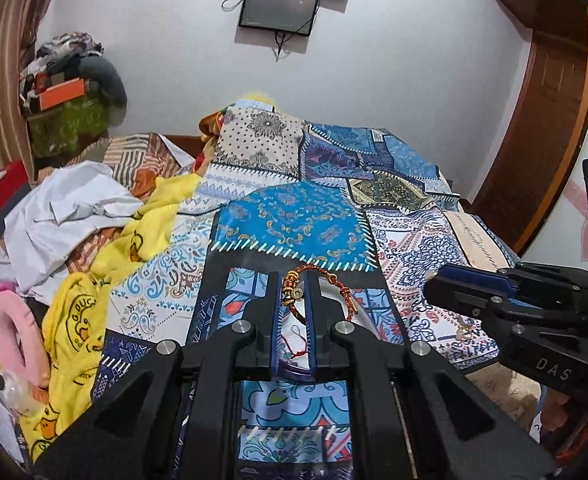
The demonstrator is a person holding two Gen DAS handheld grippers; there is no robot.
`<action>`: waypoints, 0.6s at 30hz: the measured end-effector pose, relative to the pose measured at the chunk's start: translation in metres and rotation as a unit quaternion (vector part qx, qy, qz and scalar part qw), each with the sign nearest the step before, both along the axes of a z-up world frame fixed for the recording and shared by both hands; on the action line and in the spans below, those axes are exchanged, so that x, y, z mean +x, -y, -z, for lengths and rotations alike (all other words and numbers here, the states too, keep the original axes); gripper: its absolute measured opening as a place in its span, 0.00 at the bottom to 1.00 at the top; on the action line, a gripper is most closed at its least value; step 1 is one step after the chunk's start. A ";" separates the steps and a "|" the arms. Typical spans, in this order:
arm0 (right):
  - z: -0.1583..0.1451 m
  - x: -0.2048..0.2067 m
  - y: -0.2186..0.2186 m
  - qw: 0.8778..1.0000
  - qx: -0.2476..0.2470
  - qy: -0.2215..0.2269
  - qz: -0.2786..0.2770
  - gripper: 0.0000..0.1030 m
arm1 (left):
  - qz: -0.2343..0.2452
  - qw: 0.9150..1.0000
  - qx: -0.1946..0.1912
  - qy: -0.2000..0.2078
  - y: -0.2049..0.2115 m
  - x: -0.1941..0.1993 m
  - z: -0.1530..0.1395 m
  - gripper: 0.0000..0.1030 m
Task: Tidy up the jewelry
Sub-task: 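Carry the bracelet and gold ring to the heart box and lower them inside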
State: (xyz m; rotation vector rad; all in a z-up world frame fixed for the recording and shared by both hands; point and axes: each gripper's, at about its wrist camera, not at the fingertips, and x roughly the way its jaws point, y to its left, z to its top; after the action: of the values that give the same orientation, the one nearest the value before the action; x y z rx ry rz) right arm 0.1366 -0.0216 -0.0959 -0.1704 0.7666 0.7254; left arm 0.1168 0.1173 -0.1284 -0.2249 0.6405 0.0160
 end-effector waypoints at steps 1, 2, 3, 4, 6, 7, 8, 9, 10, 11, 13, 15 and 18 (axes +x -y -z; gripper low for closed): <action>0.002 0.002 -0.003 1.000 -0.003 -0.002 -0.002 0.17 | 0.002 1.000 -0.005 -0.003 -0.002 0.002 0.004 0.09; 0.005 0.003 -0.007 1.000 -0.006 -0.005 -0.003 0.17 | 0.005 1.000 -0.012 -0.007 -0.004 0.004 0.008 0.09; 0.007 0.004 -0.009 1.000 -0.009 -0.007 -0.004 0.17 | 0.007 1.000 -0.016 -0.009 -0.003 0.006 0.010 0.09; 0.009 0.005 -0.012 1.000 -0.012 -0.010 -0.004 0.16 | 0.011 1.000 -0.020 -0.014 -0.003 0.009 0.015 0.09; 0.015 0.008 -0.017 1.000 -0.019 -0.016 -0.005 0.17 | 0.017 0.999 -0.024 -0.021 -0.002 0.014 0.022 0.09; 0.018 0.010 -0.019 1.000 -0.022 -0.019 -0.005 0.17 | 0.020 0.999 -0.027 -0.024 -0.002 0.016 0.025 0.09; 0.021 0.011 -0.020 0.999 -0.025 -0.022 -0.006 0.16 | 0.022 0.999 -0.028 -0.026 -0.001 0.018 0.028 0.09; 0.024 0.013 -0.022 0.999 -0.028 -0.025 -0.006 0.17 | 0.026 0.999 -0.029 -0.030 0.000 0.021 0.032 0.09; 0.026 0.015 -0.023 0.999 -0.031 -0.029 -0.006 0.17 | 0.029 0.999 -0.030 -0.033 0.001 0.023 0.035 0.09; 0.029 0.016 -0.025 0.999 -0.033 -0.032 -0.007 0.16 | 0.032 0.998 -0.032 -0.036 0.001 0.024 0.037 0.09; 0.032 0.017 -0.027 0.999 -0.036 -0.036 -0.007 0.16 | 0.040 0.998 -0.034 -0.042 0.002 0.028 0.043 0.09; 0.037 0.021 -0.030 0.998 -0.039 -0.041 -0.006 0.16 | 0.047 0.997 -0.035 -0.048 0.004 0.031 0.048 0.09; 0.042 0.025 -0.033 0.998 -0.042 -0.049 -0.005 0.16 | 0.053 0.997 -0.031 -0.054 0.006 0.035 0.054 0.09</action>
State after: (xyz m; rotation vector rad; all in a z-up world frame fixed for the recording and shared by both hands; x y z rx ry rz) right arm 0.1614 0.0118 -0.1381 -0.2168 0.8905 0.7149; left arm 0.1517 0.1116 -0.1824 -0.2513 0.7607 -0.0949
